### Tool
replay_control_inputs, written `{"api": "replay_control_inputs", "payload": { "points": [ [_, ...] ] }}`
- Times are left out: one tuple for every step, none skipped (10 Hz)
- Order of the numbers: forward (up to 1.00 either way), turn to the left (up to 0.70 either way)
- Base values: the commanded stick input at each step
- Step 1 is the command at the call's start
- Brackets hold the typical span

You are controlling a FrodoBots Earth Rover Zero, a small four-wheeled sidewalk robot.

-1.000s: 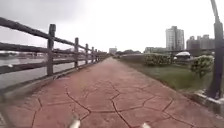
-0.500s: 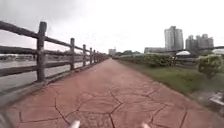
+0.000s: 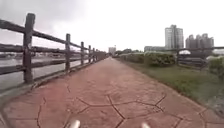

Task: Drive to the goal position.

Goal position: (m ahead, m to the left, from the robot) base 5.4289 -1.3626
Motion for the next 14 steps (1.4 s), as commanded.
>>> {"api": "replay_control_inputs", "payload": {
  "points": [
    [0.7, 0.0],
    [0.7, 0.0],
    [0.7, 0.0],
    [0.7, -0.02],
    [0.7, -0.08],
    [0.7, -0.26],
    [0.7, -0.06],
    [0.7, 0.0],
    [0.7, 0.0],
    [0.7, 0.0],
    [0.7, 0.0],
    [0.7, 0.0],
    [0.7, 0.0],
    [0.7, 0.0]
  ]
}}
